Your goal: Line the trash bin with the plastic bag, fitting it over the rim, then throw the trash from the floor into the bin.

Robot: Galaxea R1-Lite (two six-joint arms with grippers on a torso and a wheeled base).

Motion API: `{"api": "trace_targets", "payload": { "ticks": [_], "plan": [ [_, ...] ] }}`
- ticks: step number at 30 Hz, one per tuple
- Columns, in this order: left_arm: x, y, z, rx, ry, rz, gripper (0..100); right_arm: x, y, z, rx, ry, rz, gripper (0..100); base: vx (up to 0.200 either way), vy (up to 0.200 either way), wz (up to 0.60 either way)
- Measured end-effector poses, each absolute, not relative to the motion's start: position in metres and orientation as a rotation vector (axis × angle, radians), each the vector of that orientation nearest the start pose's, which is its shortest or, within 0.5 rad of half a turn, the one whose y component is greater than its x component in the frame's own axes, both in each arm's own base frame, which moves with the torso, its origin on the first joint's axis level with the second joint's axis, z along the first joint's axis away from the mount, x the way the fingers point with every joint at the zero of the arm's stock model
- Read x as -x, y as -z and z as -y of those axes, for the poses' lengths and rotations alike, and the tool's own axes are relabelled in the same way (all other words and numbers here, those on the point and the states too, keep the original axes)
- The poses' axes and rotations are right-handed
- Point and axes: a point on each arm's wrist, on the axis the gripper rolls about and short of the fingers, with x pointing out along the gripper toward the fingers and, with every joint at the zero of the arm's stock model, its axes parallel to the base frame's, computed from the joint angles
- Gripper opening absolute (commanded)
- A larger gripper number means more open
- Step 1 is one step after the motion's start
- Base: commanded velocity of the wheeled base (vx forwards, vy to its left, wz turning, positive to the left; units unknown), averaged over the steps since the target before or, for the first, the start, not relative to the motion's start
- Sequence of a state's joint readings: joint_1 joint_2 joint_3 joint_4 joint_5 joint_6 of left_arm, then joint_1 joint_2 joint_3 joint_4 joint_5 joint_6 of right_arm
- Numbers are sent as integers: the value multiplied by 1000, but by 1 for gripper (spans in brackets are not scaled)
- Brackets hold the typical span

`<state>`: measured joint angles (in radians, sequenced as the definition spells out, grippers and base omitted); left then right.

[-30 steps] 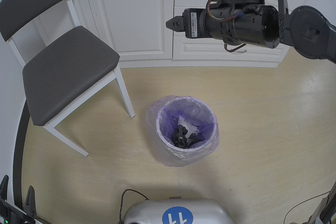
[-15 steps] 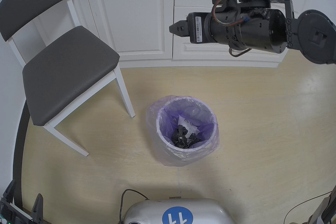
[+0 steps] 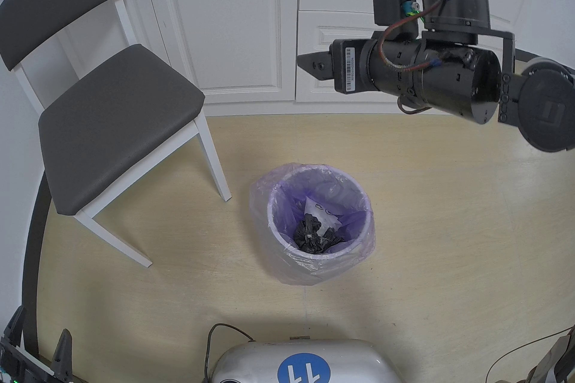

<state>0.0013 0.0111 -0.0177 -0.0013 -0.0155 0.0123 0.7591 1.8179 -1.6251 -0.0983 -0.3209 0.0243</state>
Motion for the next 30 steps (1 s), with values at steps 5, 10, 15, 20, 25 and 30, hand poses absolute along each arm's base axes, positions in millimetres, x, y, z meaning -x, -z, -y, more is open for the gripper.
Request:
{"api": "trace_targets", "payload": {
  "ticks": [5, 10, 15, 20, 25, 30],
  "plan": [
    [23, -81, 0, -12, 14, 8, 100, -265, -310, -243, 24, -476, -63, 100, 0, 0, 0],
    [23, -81, 0, -12, 14, 8, 100, -265, -304, -242, 15, -507, -34, 100, 0, 0, 0],
    [23, -81, 0, -12, 13, 8, 100, -266, -298, -241, 17, -520, -38, 100, 0, 0, 0],
    [23, -81, 0, -12, 14, 7, 100, -268, -297, -238, 18, -525, -41, 100, 0, 0, 0],
    [23, -81, 0, -12, 14, 7, 100, -272, -296, -232, 19, -508, -43, 100, 0, 0, 0],
    [23, -81, 0, -12, 14, 6, 100, -270, -298, -222, 23, -477, -49, 100, 0, 0, 0]
  ]
}}
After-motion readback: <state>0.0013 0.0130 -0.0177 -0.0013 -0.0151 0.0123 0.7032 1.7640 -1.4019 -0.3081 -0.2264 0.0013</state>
